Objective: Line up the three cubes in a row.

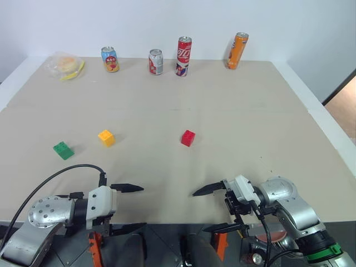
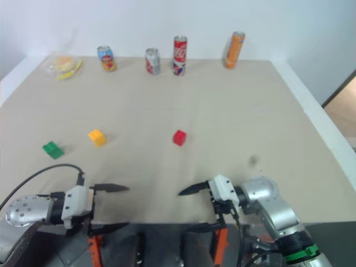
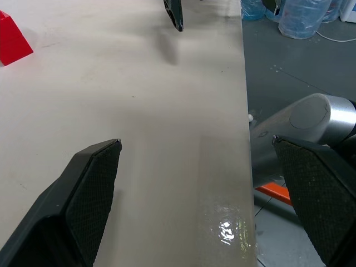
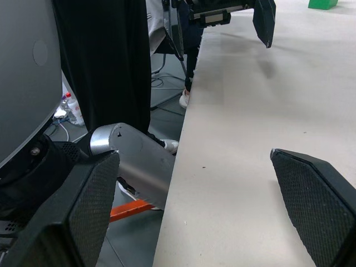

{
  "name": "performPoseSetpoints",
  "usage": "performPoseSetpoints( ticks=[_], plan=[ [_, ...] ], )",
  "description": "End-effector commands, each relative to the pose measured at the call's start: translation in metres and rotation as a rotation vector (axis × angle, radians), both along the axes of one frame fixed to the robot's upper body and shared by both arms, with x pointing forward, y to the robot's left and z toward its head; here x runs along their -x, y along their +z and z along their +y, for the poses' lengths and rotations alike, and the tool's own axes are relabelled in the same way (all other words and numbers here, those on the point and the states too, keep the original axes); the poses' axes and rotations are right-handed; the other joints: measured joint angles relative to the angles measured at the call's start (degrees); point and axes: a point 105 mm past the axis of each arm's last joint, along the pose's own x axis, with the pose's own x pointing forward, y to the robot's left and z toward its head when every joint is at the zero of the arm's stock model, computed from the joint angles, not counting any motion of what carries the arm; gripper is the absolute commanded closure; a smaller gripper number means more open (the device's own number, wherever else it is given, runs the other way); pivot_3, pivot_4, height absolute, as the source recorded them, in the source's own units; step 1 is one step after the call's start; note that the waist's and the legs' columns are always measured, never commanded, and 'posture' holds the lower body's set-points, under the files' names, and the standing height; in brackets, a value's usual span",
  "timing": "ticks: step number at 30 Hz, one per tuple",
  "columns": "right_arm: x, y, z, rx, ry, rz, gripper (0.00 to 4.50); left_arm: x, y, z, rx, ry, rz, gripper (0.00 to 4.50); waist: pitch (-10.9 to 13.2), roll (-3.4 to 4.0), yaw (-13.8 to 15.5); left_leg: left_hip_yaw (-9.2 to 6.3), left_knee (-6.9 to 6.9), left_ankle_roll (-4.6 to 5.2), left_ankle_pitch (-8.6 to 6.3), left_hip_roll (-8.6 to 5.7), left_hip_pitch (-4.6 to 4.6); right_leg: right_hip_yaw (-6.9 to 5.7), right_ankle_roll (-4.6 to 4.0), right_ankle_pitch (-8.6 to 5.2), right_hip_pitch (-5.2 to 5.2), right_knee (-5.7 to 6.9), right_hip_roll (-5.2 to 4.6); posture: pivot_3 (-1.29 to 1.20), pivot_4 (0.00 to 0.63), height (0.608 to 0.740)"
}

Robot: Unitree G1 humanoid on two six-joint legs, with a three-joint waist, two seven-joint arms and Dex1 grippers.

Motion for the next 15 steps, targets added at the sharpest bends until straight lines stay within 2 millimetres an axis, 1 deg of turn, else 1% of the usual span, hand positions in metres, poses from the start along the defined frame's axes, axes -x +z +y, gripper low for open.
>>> performPoseSetpoints(
  ticks=[1,4,9,15],
  plan=[
    [0.002,0.001,0.0,0.002,0.017,-0.021,0.0,0.004,0.005,-0.007,0.022,-0.047,-0.042,0.01,0.0,0.0,0.0,0.0,0.0,0.0,0.0,0.0,0.0,0.0,0.0,0.0,0.0,0.0,0.0,0.0,0.15,0.74],
    [0.001,0.003,0.003,-0.004,0.004,-0.029,0.0,0.01,0.003,-0.012,0.031,-0.097,-0.055,0.01,-0.01,-0.01,0.0,0.0,0.0,-0.01,-0.01,0.0,0.0,0.01,0.0,0.0,0.01,0.0,0.01,0.0,0.15,0.74],
    [0.002,0.003,0.005,-0.017,-0.008,-0.022,0.0,0.017,0.0,-0.012,0.023,-0.16,-0.047,0.01,-0.01,-0.01,0.0,0.0,0.02,-0.01,0.0,0.01,0.04,0.01,0.01,0.03,0.03,0.01,0.04,0.0,0.15,0.74],
    [0.003,0.004,0.007,-0.021,-0.008,-0.023,0.0,0.016,0.003,-0.01,0.033,-0.164,-0.053,0.01,-0.01,-0.01,0.0,0.01,0.04,-0.01,0.0,0.02,0.07,0.03,0.02,0.04,0.07,0.01,0.04,0.0,0.15,0.74]
  ],
)
